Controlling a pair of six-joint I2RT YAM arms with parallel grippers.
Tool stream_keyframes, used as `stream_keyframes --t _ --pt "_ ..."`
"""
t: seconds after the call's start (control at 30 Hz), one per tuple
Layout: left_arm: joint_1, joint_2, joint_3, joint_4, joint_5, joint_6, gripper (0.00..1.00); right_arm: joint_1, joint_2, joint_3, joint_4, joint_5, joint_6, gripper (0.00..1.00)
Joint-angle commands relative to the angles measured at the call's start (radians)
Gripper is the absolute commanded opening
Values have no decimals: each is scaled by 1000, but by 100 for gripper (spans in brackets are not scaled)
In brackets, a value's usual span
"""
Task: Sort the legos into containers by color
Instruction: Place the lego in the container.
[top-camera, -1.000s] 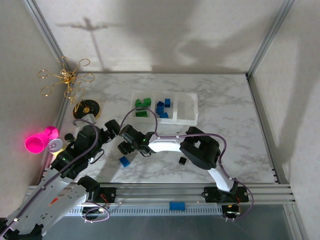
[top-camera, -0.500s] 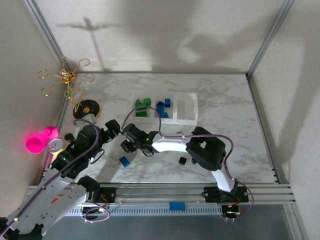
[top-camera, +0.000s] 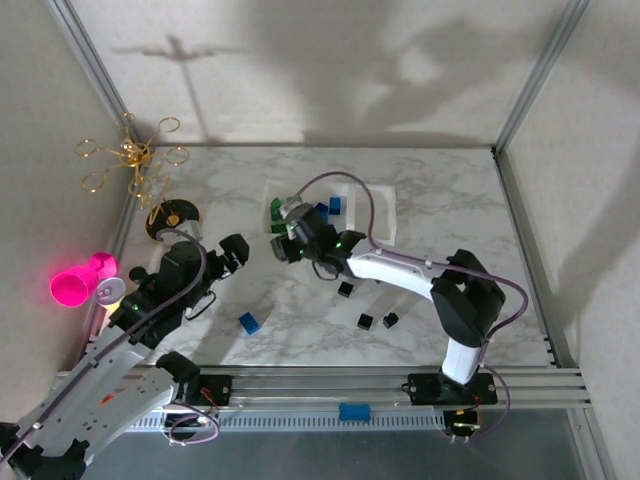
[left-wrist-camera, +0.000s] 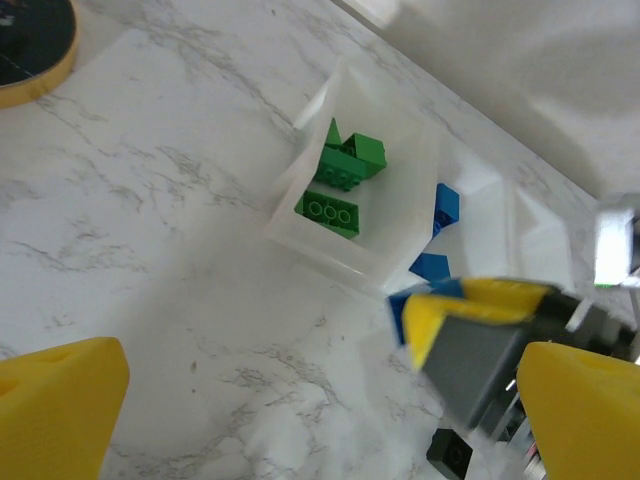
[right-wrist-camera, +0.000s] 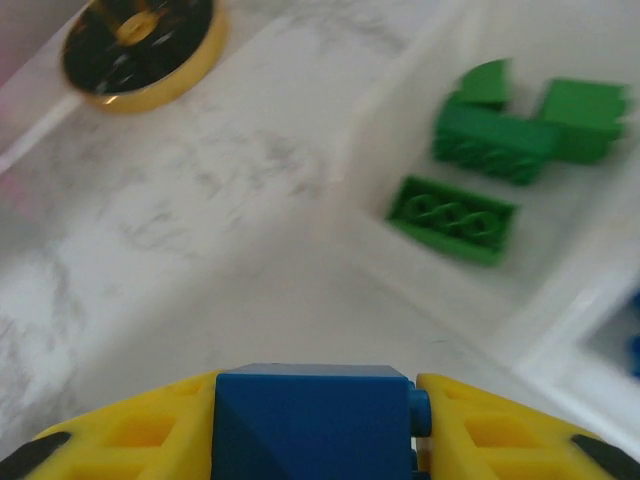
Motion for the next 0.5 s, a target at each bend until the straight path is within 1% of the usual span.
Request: stream_keyframes --t 0.0,0.1,0.23,0.4,0.47 --pt "-3 40 29 66 66 33 100 -71 -18 -1 -66 41 13 43" --pt "-3 76 36 120 116 49 100 -128 -2 17 -76 62 7 43" --pt "-3 125 42 163 127 50 100 -187 63 75 -82 90 -24 43" --pt "-5 198 67 195 150 56 100 -223 164 167 -86 133 -38 43" --pt "-5 213 66 211 154 59 100 -254 202 204 -86 151 -44 43"
